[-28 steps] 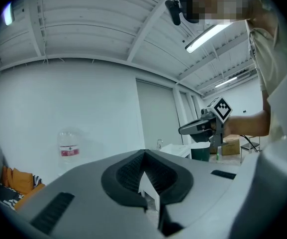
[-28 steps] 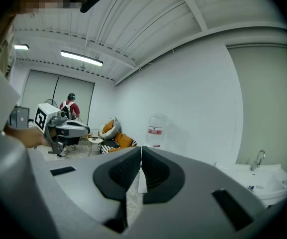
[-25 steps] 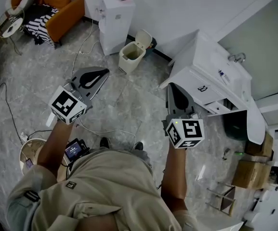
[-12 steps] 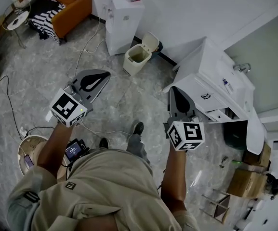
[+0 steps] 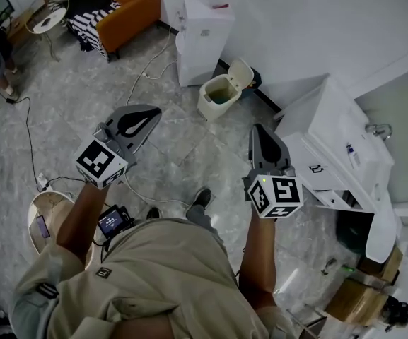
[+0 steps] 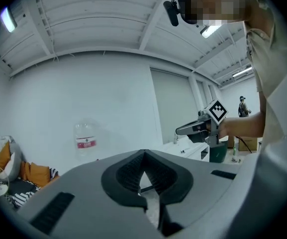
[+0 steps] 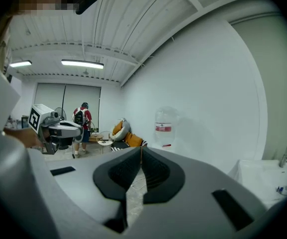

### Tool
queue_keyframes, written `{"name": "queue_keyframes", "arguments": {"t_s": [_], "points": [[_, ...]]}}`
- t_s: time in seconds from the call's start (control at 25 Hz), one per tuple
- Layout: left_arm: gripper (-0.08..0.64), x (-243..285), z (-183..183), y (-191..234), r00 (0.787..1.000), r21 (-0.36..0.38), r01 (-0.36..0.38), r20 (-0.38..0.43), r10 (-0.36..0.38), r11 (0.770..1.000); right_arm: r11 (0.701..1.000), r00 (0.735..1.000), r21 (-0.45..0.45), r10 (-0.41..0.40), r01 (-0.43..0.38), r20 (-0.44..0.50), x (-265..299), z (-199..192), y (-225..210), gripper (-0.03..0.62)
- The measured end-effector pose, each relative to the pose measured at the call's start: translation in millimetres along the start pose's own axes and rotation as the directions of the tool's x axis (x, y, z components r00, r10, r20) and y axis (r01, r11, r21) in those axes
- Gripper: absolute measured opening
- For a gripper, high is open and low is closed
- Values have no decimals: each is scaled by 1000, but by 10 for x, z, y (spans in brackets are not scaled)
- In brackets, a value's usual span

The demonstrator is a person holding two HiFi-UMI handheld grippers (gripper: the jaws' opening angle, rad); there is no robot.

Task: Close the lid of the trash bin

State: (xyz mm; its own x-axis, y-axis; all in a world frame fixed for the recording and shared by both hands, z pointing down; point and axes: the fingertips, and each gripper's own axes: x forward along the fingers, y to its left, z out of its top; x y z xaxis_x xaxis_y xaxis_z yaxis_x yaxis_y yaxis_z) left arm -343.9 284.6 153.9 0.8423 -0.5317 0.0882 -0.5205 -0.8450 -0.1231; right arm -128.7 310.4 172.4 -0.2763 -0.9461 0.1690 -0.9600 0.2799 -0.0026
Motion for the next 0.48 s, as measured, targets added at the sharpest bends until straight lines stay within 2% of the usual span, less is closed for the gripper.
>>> {"name": "queue_keyframes", "arguments": {"t_s": [0.48], "points": [[14, 1062, 51, 83, 991, -5, -122, -51, 122, 992, 991, 991, 18, 132, -132, -12, 696, -13, -1085, 25]]}}
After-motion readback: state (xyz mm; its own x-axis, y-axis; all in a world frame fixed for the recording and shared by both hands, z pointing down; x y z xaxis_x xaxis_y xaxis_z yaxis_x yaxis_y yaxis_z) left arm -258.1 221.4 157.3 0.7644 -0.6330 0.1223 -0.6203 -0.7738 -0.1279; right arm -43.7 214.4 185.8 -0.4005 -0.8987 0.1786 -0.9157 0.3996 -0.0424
